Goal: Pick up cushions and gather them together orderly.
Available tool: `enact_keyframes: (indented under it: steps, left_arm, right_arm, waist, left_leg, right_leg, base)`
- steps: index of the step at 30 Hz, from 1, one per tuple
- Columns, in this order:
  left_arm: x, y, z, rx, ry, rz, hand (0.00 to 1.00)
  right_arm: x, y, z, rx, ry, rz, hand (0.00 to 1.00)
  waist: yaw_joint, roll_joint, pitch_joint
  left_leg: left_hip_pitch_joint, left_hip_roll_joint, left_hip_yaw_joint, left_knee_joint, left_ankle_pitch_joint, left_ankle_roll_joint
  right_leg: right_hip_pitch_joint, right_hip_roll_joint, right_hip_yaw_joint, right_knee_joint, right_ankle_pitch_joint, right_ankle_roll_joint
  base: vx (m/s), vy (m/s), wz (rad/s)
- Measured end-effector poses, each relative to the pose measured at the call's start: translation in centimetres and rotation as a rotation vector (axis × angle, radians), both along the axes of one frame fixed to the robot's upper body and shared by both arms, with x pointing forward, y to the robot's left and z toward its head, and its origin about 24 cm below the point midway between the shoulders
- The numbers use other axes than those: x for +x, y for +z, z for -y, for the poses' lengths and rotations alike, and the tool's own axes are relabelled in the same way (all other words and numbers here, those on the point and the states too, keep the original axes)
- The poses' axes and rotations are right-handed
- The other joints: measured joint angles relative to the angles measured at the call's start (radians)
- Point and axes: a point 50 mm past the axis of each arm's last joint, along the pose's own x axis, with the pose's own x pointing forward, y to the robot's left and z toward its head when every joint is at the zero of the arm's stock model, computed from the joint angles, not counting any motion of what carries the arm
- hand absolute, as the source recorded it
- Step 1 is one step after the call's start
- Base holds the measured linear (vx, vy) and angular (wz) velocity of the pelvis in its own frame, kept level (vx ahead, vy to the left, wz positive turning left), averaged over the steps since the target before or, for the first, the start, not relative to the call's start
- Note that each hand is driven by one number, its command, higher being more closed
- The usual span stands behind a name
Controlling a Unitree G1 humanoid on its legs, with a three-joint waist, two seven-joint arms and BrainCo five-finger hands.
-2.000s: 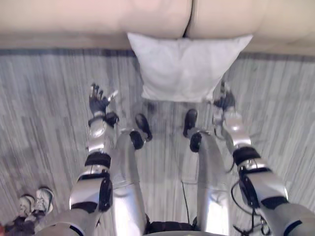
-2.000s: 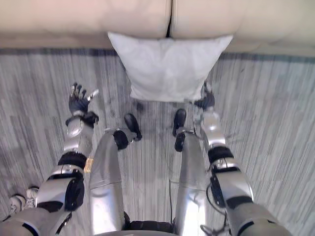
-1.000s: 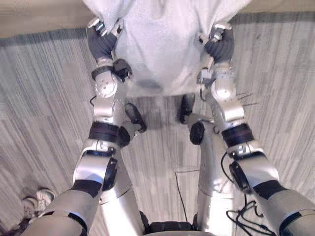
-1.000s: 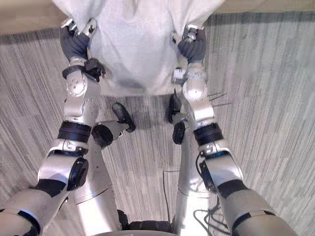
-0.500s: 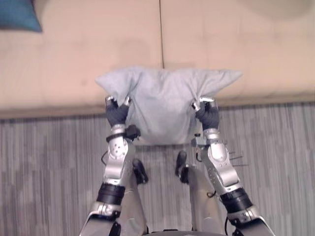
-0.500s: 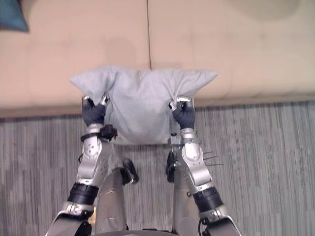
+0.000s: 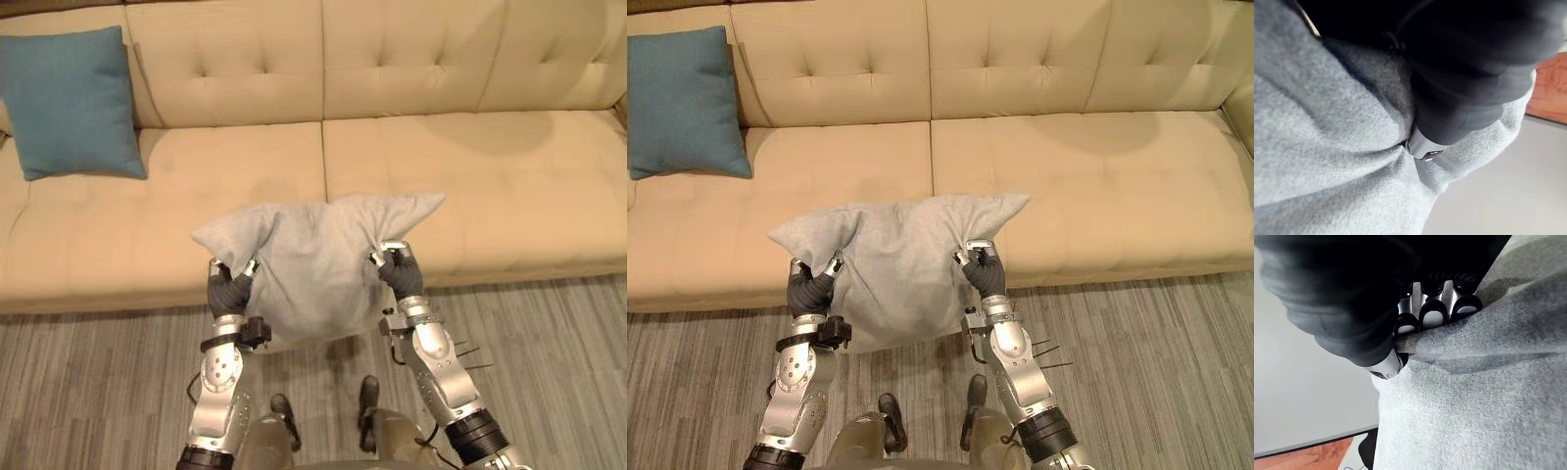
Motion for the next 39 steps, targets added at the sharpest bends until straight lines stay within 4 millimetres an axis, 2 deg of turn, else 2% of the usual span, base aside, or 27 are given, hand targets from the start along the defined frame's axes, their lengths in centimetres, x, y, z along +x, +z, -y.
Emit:
enact_keyframes:
  steps: [2,3,4,5,7,8,9,10,11,12,13,14,16,17,19,20,22,24,25,26,27,30,32,35,37,38,39]
  left_arm:
    - [0.0,0.0,0.3,0.004,-0.019,-0.002,1.0]
    - [0.0,0.0,0.4,0.006,-0.023,-0.002,1.0]
    - [0.0,0.0,0.4,0.005,-0.023,-0.002,1.0]
    - [0.0,0.1,0.4,0.006,-0.023,0.005,1.0]
    - [0.2,0.5,0.4,0.015,-0.029,0.027,1.0]
    - [0.4,0.7,0.3,0.025,-0.035,0.033,1.0]
    - [0.4,0.7,0.3,0.042,-0.047,0.035,1.0]
    - [0.4,0.7,0.4,0.049,-0.054,0.032,1.0]
    - [0.4,0.4,0.7,0.038,-0.061,0.018,1.0]
    - [0.2,0.0,1.2,0.016,-0.07,0.0,1.0]
    - [0.2,0.1,1.4,0.007,-0.072,0.005,1.0]
    - [0.3,0.1,1.5,0.002,-0.072,0.01,1.0]
    - [0.6,0.0,1.7,0.003,-0.091,0.008,1.0]
    - [0.6,-0.2,1.8,0.006,-0.098,0.0,1.0]
    - [0.8,-0.7,2.0,0.005,-0.114,-0.018,1.0]
    - [0.9,-0.8,2.1,0.007,-0.119,-0.019,1.0]
    - [1.3,-0.7,2.3,0.013,-0.135,-0.017,1.0]
    - [1.7,-0.5,2.6,0.018,-0.154,-0.01,1.0]
    - [1.7,-0.4,2.7,0.016,-0.158,-0.006,1.0]
    - [1.9,-0.2,2.8,0.023,-0.167,0.002,1.0]
    - [2.3,0.1,2.7,0.044,-0.171,0.01,1.0]
    - [3.2,1.2,2.3,0.071,-0.161,0.047,1.0]
    - [4.2,2.3,1.9,0.092,-0.137,0.089,1.0]
    - [7.3,5.4,0.9,0.162,-0.057,0.176,1.0]
    - [10.2,10.0,0.7,0.204,0.006,0.302,1.0]
    - [10.7,11.1,0.6,0.209,0.026,0.326,1.0]
    - [11.9,13.6,0.4,0.22,0.07,0.378,1.0]
  right_arm:
    - [0.0,-0.6,0.1,-0.008,-0.004,-0.026,1.0]
    - [0.0,-0.9,0.1,-0.011,-0.005,-0.038,1.0]
    - [0.0,-1.0,0.1,-0.013,-0.005,-0.042,1.0]
    - [0.0,-1.0,0.1,-0.013,-0.002,-0.042,1.0]
    - [0.0,-0.9,0.1,-0.015,0.001,-0.039,1.0]
    - [0.0,-0.9,0.2,-0.02,0.001,-0.039,1.0]
    - [-0.1,-1.1,0.4,-0.027,0.0,-0.046,1.0]
    - [-0.2,-1.3,0.5,-0.03,-0.002,-0.054,1.0]
    - [-0.4,-1.6,0.9,-0.044,-0.007,-0.064,1.0]
    - [-0.6,-1.8,1.3,-0.058,-0.011,-0.078,1.0]
    - [-0.5,-1.6,1.2,-0.054,-0.009,-0.069,1.0]
    - [-0.5,-1.4,1.2,-0.05,-0.008,-0.06,1.0]
    - [-0.5,-1.0,1.6,-0.037,-0.013,-0.046,1.0]
    - [-0.5,-0.8,1.8,-0.039,-0.017,-0.041,1.0]
    - [-0.4,0.2,2.3,-0.022,-0.036,0.002,1.0]
    - [-0.4,0.5,2.4,-0.015,-0.042,0.016,1.0]
    - [-0.2,1.4,2.7,-0.001,-0.056,0.058,1.0]
    - [0.0,2.0,3.3,0.007,-0.08,0.089,1.0]
    - [0.0,2.0,3.4,0.005,-0.084,0.091,1.0]
    - [0.0,1.9,3.4,0.007,-0.089,0.086,1.0]
    - [-0.2,1.7,3.2,0.023,-0.096,0.077,1.0]
    - [0.4,2.5,2.5,0.058,-0.102,0.102,1.0]
    - [1.3,3.5,1.8,0.068,-0.092,0.135,1.0]
    - [4.7,6.2,0.2,0.047,-0.098,0.196,1.0]
    - [7.1,10.5,-0.9,0.048,-0.111,0.301,1.0]
    - [7.5,11.4,-1.1,0.051,-0.116,0.324,1.0]
    - [8.4,13.7,-1.6,0.06,-0.126,0.376,1.0]
  waist:
    - [-0.004,0.0,0.0]
    - [-0.01,0.001,0.003]
    - [-0.016,0.005,0.004]
    - [-0.021,0.01,0.001]
    - [-0.028,0.01,0.0]
    - [-0.031,0.008,-0.001]
    - [-0.046,-0.011,-0.012]
    - [-0.053,-0.022,-0.018]
    - [-0.061,-0.005,-0.022]
    - [-0.053,0.045,-0.047]
    - [-0.052,0.058,-0.055]
    - [-0.05,0.061,-0.055]
    - [-0.033,0.06,-0.055]
    - [-0.032,0.061,-0.055]
    - [-0.028,0.06,-0.055]
    - [-0.028,0.06,-0.055]
    - [-0.028,0.06,-0.055]
    - [-0.027,0.061,-0.055]
    - [-0.027,0.065,-0.056]
    - [-0.027,0.079,-0.062]
    - [-0.04,0.05,-0.063]
    - [-0.031,0.041,-0.066]
    - [-0.018,0.038,-0.064]
    - [0.002,0.032,-0.057]
    - [0.002,0.022,-0.01]
    - [0.001,0.019,0.001]
    - [-0.003,0.008,0.038]
  left_leg:
    - [0.021,-0.009,-0.01,0.025,-0.03,0.014]
    - [0.044,-0.026,-0.023,0.029,-0.045,0.04]
    - [0.052,-0.028,-0.032,0.033,-0.052,0.043]
    - [0.057,-0.028,-0.052,0.035,-0.061,0.045]
    - [0.057,-0.034,-0.091,0.02,-0.068,0.033]
    - [0.059,-0.042,-0.111,0.012,-0.07,0.027]
    - [0.075,-0.065,-0.142,-0.001,-0.074,-0.016]
    - [0.086,-0.075,-0.153,0.0,-0.083,-0.034]
    - [0.106,-0.062,-0.179,0.0,-0.098,-0.06]
    - [0.111,-0.02,-0.19,0.008,-0.079,-0.117]
    - [0.063,0.023,-0.212,0.103,-0.046,-0.17]
    - [0.034,0.043,-0.225,0.171,-0.025,-0.183]
    - [-0.08,0.11,-0.22,0.467,0.11,-0.159]
    - [-0.097,0.119,-0.216,0.52,0.106,-0.154]
    - [-0.144,0.116,-0.165,0.598,0.063,-0.093]
    - [-0.157,0.114,-0.155,0.587,0.054,-0.08]
    - [-0.197,0.102,-0.136,0.493,0.035,-0.049]
    - [-0.205,0.055,-0.134,0.192,0.058,-0.052]
    - [-0.187,0.047,-0.135,0.087,0.113,-0.051]
    - [-0.167,0.048,-0.136,-0.014,0.198,-0.036]
    - [-0.162,0.011,-0.124,-0.021,0.205,-0.026]
    - [-0.153,-0.046,-0.097,-0.065,0.213,-0.014]
    - [-0.153,-0.056,-0.079,-0.088,0.223,0.002]
    - [-0.183,-0.051,-0.046,-0.104,0.243,0.007]
    - [-0.249,-0.032,-0.041,-0.104,0.274,0.007]
    - [-0.263,-0.029,-0.041,-0.106,0.28,0.009]
    - [-0.28,-0.025,-0.04,-0.118,0.3,0.008]
  right_leg:
    - [-0.072,-0.038,0.013,0.204,-0.004,0.005]
    - [-0.111,-0.061,0.016,0.293,-0.031,-0.026]
    - [-0.111,-0.062,0.016,0.291,-0.056,-0.024]
    - [-0.121,-0.057,0.009,0.232,-0.08,-0.016]
    - [-0.137,-0.043,-0.009,0.057,-0.058,-0.002]
    - [-0.142,-0.037,-0.007,-0.043,-0.017,0.006]
    - [-0.134,-0.037,0.003,-0.176,0.057,0.008]
    - [-0.132,-0.041,0.017,-0.187,0.089,-0.004]
    - [-0.127,-0.034,0.015,-0.148,0.158,-0.012]
    - [-0.124,-0.004,-0.015,-0.118,0.101,-0.033]
    - [-0.118,0.024,-0.035,-0.1,0.076,-0.047]
    - [-0.109,0.039,-0.04,-0.099,0.069,-0.058]
    - [-0.041,0.076,-0.034,-0.126,0.046,-0.091]
    - [-0.018,0.078,-0.029,-0.14,0.045,-0.092]
    - [0.06,0.073,0.005,-0.193,0.045,-0.092]
    - [0.076,0.07,0.011,-0.206,0.046,-0.092]
    - [0.111,0.053,0.019,-0.242,0.046,-0.091]
    - [0.126,0.022,0.018,-0.248,0.045,-0.073]
    - [0.131,0.02,0.019,-0.247,0.041,-0.047]
    - [0.15,0.031,0.026,-0.247,0.012,0.008]
    - [0.147,-0.006,0.029,-0.242,0.005,0.022]
    - [0.125,-0.058,0.055,-0.236,0.007,0.024]
    - [0.112,-0.063,0.085,-0.253,0.02,0.034]
    - [0.055,-0.051,0.13,-0.268,0.047,0.038]
    - [-0.02,-0.031,0.14,-0.266,0.074,0.035]
    - [-0.033,-0.028,0.141,-0.266,0.077,0.038]
    - [-0.058,-0.02,0.146,-0.266,0.091,0.038]
  base:
    - [-0.01,0.089,0.19]
    - [0.04,0.041,0.35]
    - [0.08,0.009,0.46]
    - [0.14,-0.028,0.57]
    - [0.19,-0.065,0.6]
    - [0.29,-0.127,0.8]
    - [0.33,-0.158,0.87]
    - [0.41,-0.239,0.93]
    - [0.48,-0.208,0.53]
    - [0.59,-0.253,0.34]
    - [0.51,-0.184,0.05]
    - [0.5,-0.225,-0.17]
    - [0.47,-0.168,-0.37]
    - [0.41,-0.092,-0.42]
    - [0.4,-0.01,-0.4]
    - [0.32,0.053,-0.24]
    - [0.24,0.133,-0.11]
    - [0.18,0.211,-0.16]
    - [0.17,0.291,-0.28]
    - [0.2,0.334,-0.04]
    - [0.16,0.272,0.07]
    - [0.07,0.219,0.11]
    - [-0.02,0.087,-0.26]
    - [-0.09,0.024,-0.36]
    - [-0.17,-0.023,-0.24]
    - [-0.19,-0.047,-0.18]
    - [-0.23,-0.068,-0.11]
